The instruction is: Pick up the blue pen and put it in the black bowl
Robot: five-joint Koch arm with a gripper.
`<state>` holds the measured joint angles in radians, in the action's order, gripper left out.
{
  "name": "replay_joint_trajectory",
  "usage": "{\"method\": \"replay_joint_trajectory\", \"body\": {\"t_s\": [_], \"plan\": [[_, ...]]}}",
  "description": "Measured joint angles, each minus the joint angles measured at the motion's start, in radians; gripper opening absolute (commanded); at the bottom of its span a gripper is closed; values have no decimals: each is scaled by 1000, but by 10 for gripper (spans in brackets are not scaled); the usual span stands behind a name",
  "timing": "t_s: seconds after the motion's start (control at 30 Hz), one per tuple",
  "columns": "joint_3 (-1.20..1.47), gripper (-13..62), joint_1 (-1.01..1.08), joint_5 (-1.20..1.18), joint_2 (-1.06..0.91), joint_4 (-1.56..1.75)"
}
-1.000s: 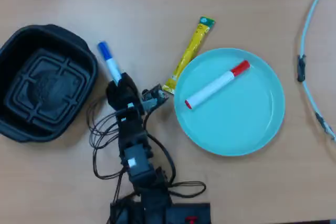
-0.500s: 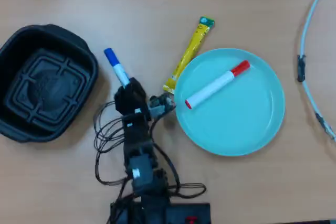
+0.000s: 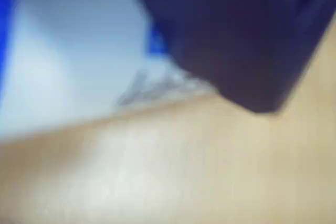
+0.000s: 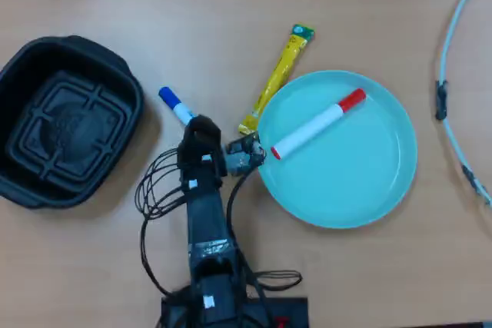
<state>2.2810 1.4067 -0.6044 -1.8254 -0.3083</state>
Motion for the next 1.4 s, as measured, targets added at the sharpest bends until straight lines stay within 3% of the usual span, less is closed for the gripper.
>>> {"method": "replay_joint_trajectory", "body": {"t_s": [0.33,0.87,1.4], "plan": [[-18,-66,40,75,-55,-35],[-460,-66,112,288,-57,-684],[-755,-66,218,351,-58,-693]]}}
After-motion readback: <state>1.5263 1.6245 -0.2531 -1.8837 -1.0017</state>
